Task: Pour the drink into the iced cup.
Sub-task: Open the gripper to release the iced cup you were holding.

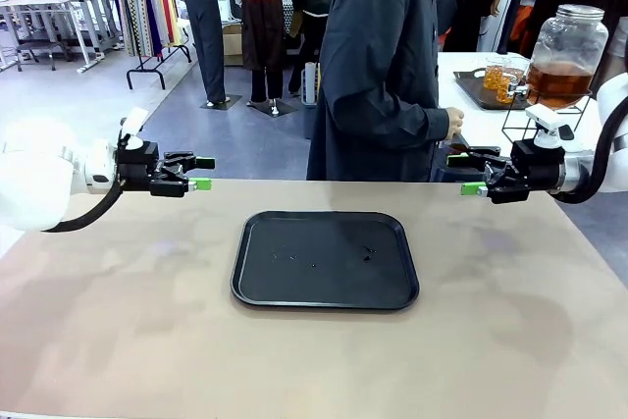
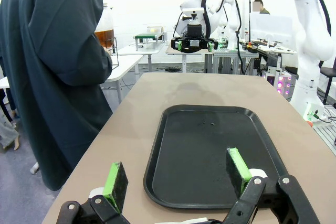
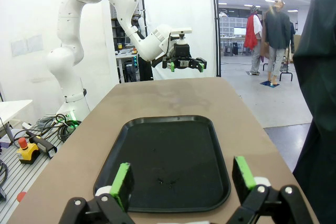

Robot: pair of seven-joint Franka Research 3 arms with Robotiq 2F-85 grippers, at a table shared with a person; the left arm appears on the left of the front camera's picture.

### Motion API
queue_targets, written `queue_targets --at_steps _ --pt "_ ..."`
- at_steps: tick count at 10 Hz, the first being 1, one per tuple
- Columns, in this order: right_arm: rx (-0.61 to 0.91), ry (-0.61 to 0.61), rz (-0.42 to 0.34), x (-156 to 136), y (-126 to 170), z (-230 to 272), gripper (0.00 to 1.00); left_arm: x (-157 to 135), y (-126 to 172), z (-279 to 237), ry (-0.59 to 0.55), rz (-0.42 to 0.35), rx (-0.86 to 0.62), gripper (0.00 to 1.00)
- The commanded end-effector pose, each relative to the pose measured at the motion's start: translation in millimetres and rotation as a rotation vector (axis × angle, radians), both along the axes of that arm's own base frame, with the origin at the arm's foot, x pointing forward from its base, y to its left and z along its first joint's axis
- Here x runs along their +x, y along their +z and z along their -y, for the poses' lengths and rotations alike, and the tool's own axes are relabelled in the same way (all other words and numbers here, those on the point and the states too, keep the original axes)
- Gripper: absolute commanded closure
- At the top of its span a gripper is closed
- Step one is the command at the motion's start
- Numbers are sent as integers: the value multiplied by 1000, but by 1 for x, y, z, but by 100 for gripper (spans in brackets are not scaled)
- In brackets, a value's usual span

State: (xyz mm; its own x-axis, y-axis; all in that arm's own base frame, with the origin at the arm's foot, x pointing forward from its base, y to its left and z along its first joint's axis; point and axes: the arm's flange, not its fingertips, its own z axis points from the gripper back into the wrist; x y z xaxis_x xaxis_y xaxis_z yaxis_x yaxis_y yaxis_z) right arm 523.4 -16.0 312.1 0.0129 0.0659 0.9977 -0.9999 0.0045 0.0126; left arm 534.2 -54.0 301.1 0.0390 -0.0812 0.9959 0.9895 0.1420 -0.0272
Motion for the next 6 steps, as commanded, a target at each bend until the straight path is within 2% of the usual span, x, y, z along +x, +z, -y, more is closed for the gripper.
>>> queue_targets --at_steps 1,6 --pt "-5 8 1 1 3 -1 0 1 2 0 1 4 0 0" --pt "-5 8 1 1 3 -1 0 1 2 0 1 4 0 0"
